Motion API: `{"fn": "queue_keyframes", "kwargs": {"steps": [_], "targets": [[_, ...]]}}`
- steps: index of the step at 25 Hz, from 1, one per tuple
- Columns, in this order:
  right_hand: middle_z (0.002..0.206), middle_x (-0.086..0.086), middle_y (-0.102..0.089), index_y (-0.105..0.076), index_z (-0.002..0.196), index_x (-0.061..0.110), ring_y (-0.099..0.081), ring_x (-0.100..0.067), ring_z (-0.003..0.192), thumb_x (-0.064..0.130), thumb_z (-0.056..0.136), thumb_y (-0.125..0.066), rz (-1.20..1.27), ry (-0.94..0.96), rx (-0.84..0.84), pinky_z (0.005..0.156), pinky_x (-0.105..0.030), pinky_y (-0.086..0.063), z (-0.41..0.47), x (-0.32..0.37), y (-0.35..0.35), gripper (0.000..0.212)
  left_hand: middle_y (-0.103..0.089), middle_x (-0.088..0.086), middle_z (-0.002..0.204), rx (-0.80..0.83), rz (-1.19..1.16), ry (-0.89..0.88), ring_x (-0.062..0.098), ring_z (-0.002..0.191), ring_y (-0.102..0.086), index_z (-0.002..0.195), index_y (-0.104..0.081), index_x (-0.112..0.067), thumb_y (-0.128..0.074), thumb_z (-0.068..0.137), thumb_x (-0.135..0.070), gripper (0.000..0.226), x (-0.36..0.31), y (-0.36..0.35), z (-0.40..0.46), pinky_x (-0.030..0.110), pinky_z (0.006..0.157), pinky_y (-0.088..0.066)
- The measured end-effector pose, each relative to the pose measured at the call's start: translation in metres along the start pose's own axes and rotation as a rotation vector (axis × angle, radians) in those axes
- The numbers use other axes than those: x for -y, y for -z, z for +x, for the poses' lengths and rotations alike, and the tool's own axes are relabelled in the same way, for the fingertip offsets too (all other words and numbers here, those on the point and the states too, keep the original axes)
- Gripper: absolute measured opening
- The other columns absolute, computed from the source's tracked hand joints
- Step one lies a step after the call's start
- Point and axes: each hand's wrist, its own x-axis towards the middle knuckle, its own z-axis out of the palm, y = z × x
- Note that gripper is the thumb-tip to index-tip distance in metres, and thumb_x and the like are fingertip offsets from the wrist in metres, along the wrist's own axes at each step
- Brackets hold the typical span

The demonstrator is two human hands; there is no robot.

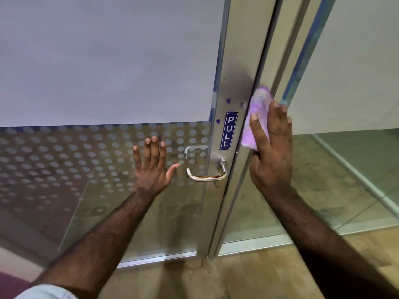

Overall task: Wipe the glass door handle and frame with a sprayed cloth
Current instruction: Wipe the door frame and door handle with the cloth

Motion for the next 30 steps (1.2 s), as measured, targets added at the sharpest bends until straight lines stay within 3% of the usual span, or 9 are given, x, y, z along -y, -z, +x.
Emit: {"fn": "queue_keyframes", "kwargs": {"steps": [5, 8, 11, 12, 15, 17, 20, 27, 30], "targets": [[0.162, -0.041, -0.042, -0.052, 0.159, 0.004, -0.038, -0.058, 0.154, -0.007, 0.106, -0.043, -0.117, 0.138, -0.087, 0.132, -0.068, -0.024, 0.032, -0.012, -0.038, 0.055, 0.012, 0.019, 0.179, -0.069, 0.014, -0.020, 0.037, 0.166, 0.011, 0.170, -0.002, -0.004, -0.055, 0.100, -0.071, 0.110, 0.004, -0.018, -0.001, 0.065, 0.131, 0.008], [0.167, -0.037, -0.037, -0.033, 0.166, 0.003, -0.035, -0.052, 0.158, -0.002, 0.101, -0.055, -0.159, 0.120, -0.071, 0.136, -0.058, -0.016, 0.044, -0.011, -0.064, 0.069, 0.013, 0.019, 0.179, -0.076, 0.023, -0.026, 0.037, 0.166, 0.012, 0.170, -0.001, -0.004, -0.054, 0.100, -0.072, 0.111, 0.005, -0.021, -0.001, 0.065, 0.130, 0.009], [0.174, -0.028, -0.028, -0.028, 0.167, -0.004, -0.027, -0.046, 0.163, 0.046, 0.111, -0.057, -0.199, 0.084, 0.002, 0.138, -0.054, -0.010, 0.043, -0.012, -0.086, 0.080, 0.011, 0.019, 0.179, -0.086, 0.033, -0.025, 0.037, 0.166, 0.010, 0.170, -0.002, -0.004, -0.055, 0.100, -0.071, 0.110, 0.005, -0.021, -0.002, 0.065, 0.131, 0.008], [0.175, -0.027, -0.027, -0.029, 0.167, -0.004, -0.023, -0.043, 0.165, 0.050, 0.112, -0.054, -0.205, 0.086, 0.033, 0.138, -0.053, -0.010, 0.039, -0.013, -0.091, 0.081, 0.011, 0.020, 0.179, -0.087, 0.041, -0.026, 0.037, 0.166, 0.010, 0.170, -0.002, -0.004, -0.054, 0.100, -0.071, 0.109, 0.005, -0.022, -0.002, 0.065, 0.130, 0.008], [0.177, -0.023, -0.022, -0.032, 0.167, -0.002, -0.014, -0.033, 0.168, 0.024, 0.114, -0.053, -0.186, 0.111, 0.076, 0.138, -0.054, -0.013, 0.010, -0.015, -0.103, 0.063, 0.012, 0.020, 0.179, -0.083, 0.046, -0.024, 0.038, 0.166, 0.010, 0.169, -0.001, -0.004, -0.054, 0.100, -0.071, 0.110, 0.004, -0.023, -0.002, 0.066, 0.130, 0.008], [0.175, -0.022, -0.029, -0.039, 0.165, -0.002, -0.023, -0.034, 0.165, 0.005, 0.100, -0.067, -0.231, 0.205, 0.168, 0.134, -0.059, -0.026, -0.020, -0.018, -0.101, 0.071, 0.013, 0.019, 0.178, -0.079, 0.052, -0.023, 0.038, 0.166, 0.012, 0.169, 0.000, -0.004, -0.054, 0.100, -0.072, 0.111, 0.005, -0.022, -0.002, 0.065, 0.130, 0.008], [0.172, -0.021, -0.038, -0.043, 0.163, -0.001, -0.036, -0.036, 0.160, 0.003, 0.092, -0.077, -0.366, 0.275, 0.265, 0.127, -0.059, -0.040, -0.046, -0.023, -0.087, 0.079, 0.015, 0.019, 0.178, -0.076, 0.055, -0.029, 0.037, 0.166, 0.013, 0.169, 0.002, -0.004, -0.054, 0.100, -0.072, 0.112, 0.004, -0.019, -0.001, 0.065, 0.130, 0.009], [0.174, -0.029, -0.031, -0.034, 0.167, -0.003, -0.029, -0.044, 0.164, -0.002, 0.110, -0.036, -0.313, 0.113, 0.040, 0.138, -0.055, -0.018, 0.059, -0.017, -0.071, 0.056, 0.023, 0.017, 0.177, -0.055, 0.049, -0.035, 0.035, 0.165, 0.020, 0.169, 0.008, -0.005, -0.053, 0.100, -0.072, 0.113, 0.003, -0.012, 0.001, 0.062, 0.130, 0.014], [0.172, -0.032, -0.032, -0.034, 0.165, -0.005, -0.030, -0.046, 0.163, -0.007, 0.105, -0.040, -0.266, 0.077, 0.023, 0.137, -0.055, -0.018, 0.066, -0.010, -0.074, 0.060, 0.024, 0.016, 0.177, -0.048, 0.044, -0.031, 0.035, 0.165, 0.020, 0.169, 0.007, -0.005, -0.052, 0.101, -0.071, 0.112, 0.004, -0.011, 0.002, 0.062, 0.130, 0.013]]}}
